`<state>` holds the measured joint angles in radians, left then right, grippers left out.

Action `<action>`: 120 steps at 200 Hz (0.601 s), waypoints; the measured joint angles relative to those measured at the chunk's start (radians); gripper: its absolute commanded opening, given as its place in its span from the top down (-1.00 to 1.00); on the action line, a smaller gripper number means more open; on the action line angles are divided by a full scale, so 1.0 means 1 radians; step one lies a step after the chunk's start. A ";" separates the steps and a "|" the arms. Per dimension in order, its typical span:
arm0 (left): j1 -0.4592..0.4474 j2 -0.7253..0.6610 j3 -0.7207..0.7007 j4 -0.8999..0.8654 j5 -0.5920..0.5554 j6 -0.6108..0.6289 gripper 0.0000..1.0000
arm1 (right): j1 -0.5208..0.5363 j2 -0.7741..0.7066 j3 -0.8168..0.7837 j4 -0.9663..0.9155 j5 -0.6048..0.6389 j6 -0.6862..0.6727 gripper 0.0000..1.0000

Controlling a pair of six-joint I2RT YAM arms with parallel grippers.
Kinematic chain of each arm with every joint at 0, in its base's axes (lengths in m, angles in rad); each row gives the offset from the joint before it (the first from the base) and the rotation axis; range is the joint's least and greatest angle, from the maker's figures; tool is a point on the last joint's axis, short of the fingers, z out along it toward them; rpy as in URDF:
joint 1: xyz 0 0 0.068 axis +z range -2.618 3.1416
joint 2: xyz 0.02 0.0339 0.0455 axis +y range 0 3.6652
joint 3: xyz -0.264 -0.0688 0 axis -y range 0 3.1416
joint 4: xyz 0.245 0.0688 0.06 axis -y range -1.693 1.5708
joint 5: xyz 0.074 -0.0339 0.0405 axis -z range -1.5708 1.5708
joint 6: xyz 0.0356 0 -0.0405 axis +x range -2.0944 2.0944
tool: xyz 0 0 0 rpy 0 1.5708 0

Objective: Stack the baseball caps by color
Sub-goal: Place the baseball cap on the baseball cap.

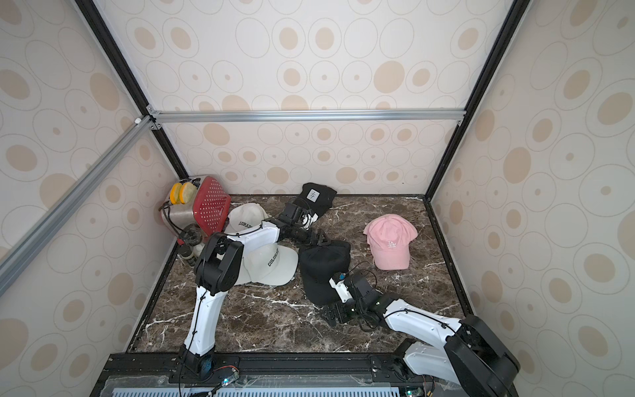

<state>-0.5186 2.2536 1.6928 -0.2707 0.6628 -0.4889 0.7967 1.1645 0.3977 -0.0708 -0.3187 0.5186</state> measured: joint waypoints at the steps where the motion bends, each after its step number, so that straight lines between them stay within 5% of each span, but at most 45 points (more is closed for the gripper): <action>1: 0.000 0.000 0.000 0.000 0.000 0.000 -0.98 | 0.000 0.001 0.000 0.001 0.000 0.000 -0.99; 120: 0.008 0.002 0.196 -0.161 -0.072 0.117 -0.98 | 0.001 0.023 0.023 0.003 0.015 -0.002 -0.99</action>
<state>-0.5110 2.2555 1.8885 -0.4316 0.5903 -0.3721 0.7975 1.1877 0.4202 -0.0677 -0.3035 0.5167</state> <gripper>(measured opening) 0.991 0.993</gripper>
